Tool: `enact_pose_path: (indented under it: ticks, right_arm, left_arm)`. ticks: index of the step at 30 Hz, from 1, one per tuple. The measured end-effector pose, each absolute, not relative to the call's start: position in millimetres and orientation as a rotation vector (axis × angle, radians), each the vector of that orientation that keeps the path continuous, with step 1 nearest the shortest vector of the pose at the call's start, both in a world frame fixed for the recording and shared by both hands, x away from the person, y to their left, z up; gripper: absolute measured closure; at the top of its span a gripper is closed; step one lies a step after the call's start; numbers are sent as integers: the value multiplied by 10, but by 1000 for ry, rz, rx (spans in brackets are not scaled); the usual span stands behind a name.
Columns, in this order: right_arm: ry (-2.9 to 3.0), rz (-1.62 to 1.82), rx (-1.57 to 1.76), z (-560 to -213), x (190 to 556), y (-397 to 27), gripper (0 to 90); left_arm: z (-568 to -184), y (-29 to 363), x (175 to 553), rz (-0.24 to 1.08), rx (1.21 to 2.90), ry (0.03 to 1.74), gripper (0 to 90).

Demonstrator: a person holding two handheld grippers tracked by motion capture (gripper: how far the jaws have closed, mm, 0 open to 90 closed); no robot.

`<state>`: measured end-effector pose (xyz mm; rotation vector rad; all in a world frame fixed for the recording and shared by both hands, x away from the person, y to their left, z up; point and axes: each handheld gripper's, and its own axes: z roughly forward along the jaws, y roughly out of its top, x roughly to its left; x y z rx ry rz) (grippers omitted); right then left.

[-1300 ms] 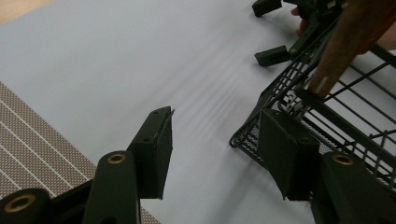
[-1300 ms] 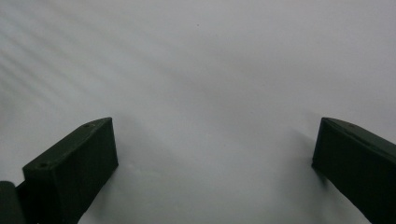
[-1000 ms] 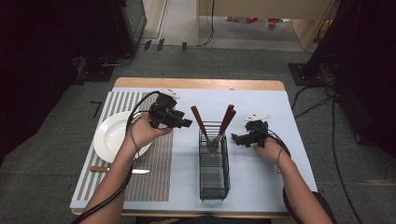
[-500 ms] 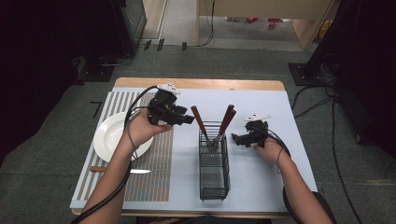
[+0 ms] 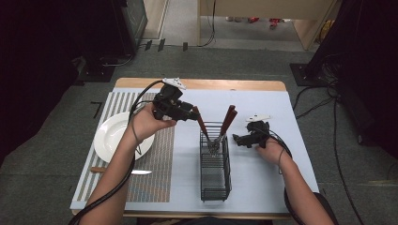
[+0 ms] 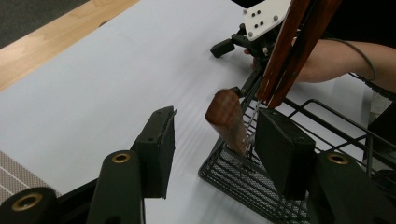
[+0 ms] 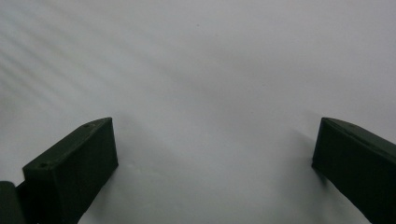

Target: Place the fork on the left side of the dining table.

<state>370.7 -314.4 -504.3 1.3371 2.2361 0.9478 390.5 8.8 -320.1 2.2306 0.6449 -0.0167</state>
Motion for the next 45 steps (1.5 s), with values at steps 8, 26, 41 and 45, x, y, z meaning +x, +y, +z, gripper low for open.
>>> enact_pose_path:
  ticks: [8, 26, 41, 45]
  right_arm:
    - [2235, 950, 1340, -5043, 3707, -3143, 0]
    - [2234, 950, 1340, -5043, 3707, -3143, 0]
    - [2234, 950, 1340, -5043, 3707, -3143, 0]
    - [2234, 950, 1340, -5044, 3707, -3143, 0]
  left_arm:
    - [-3193, 14, 3973, -61, 2258, 646, 582]
    - [-3113, 64, 3912, -233, 2191, 610, 820]
    - [-2990, 56, 3804, -187, 2169, 624, 822]
    - [-2922, 86, 3766, -166, 2159, 616, 822]
